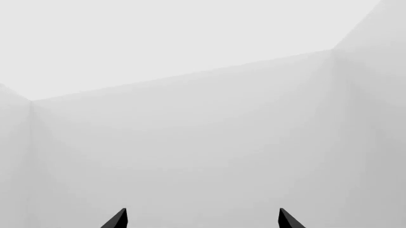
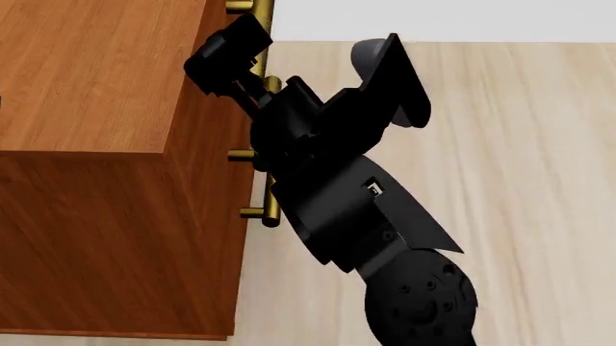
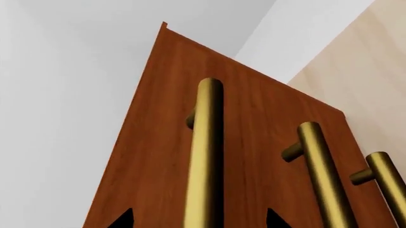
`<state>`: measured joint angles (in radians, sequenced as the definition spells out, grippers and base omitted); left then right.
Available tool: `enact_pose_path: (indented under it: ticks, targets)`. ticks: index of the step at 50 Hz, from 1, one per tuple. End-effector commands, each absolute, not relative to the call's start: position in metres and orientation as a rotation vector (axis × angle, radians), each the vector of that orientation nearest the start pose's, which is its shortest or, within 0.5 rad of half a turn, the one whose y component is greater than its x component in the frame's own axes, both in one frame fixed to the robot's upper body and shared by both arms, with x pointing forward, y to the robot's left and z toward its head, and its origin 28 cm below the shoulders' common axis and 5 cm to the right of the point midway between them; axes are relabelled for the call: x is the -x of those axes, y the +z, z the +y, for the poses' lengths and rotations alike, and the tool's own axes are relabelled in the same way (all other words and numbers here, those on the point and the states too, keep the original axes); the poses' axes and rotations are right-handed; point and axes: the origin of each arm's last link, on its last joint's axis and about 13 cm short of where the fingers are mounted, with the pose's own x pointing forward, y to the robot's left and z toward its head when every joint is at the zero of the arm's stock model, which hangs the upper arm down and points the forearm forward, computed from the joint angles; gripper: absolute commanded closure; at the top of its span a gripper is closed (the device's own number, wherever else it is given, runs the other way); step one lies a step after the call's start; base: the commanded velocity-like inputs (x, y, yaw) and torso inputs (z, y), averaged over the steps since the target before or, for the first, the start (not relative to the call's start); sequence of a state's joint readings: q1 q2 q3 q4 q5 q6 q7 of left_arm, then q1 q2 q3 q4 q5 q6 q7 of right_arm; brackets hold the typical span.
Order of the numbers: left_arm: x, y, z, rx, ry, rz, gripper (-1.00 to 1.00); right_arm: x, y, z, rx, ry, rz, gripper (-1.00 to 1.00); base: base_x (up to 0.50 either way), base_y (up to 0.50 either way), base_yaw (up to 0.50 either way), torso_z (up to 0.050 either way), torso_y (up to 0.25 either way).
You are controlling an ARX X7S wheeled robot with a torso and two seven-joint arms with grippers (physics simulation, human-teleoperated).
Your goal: Close the bottom drawer of the cabinet and open the top drawer.
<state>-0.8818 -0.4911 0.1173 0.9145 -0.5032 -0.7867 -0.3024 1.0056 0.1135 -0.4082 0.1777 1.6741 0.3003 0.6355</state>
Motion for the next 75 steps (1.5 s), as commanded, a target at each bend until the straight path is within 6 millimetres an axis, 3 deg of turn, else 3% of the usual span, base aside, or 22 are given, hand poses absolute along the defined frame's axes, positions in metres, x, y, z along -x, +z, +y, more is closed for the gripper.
enact_pose_path:
  ticks: [1,7,8,26,46,75]
  targets:
    - [-0.209,0.312,0.226,-0.224,-0.124,-0.88,-1.0,-0.331,0.26,-0.008,-1.033,0.443,0.27,-1.0,0.0,0.0,0.0,0.0,0.0]
    - [-0.208,0.313,0.226,-0.222,-0.125,-0.882,-1.0,-0.329,0.261,-0.008,-1.051,0.445,0.273,-1.0,0.0,0.0,0.0,0.0,0.0]
    - [-0.208,0.312,0.226,-0.222,-0.125,-0.882,-1.0,-0.329,0.261,-0.008,-1.054,0.444,0.275,1.0,0.0,0.0,0.0,0.0,0.0]
    - [-0.208,0.313,0.224,-0.22,-0.131,-0.884,-1.0,-0.325,0.269,-0.014,-1.081,0.438,0.252,1.0,0.0,0.0,0.0,0.0,0.0]
    - [-0.206,0.317,0.221,-0.222,-0.138,-0.893,-1.0,-0.32,0.289,-0.041,-1.205,0.416,0.161,1.0,0.0,0.0,0.0,0.0,0.003]
    - [-0.204,0.319,0.222,-0.226,-0.137,-0.901,-1.0,-0.318,0.291,-0.073,-1.439,0.396,0.088,1.0,0.0,0.0,0.0,0.001,0.004]
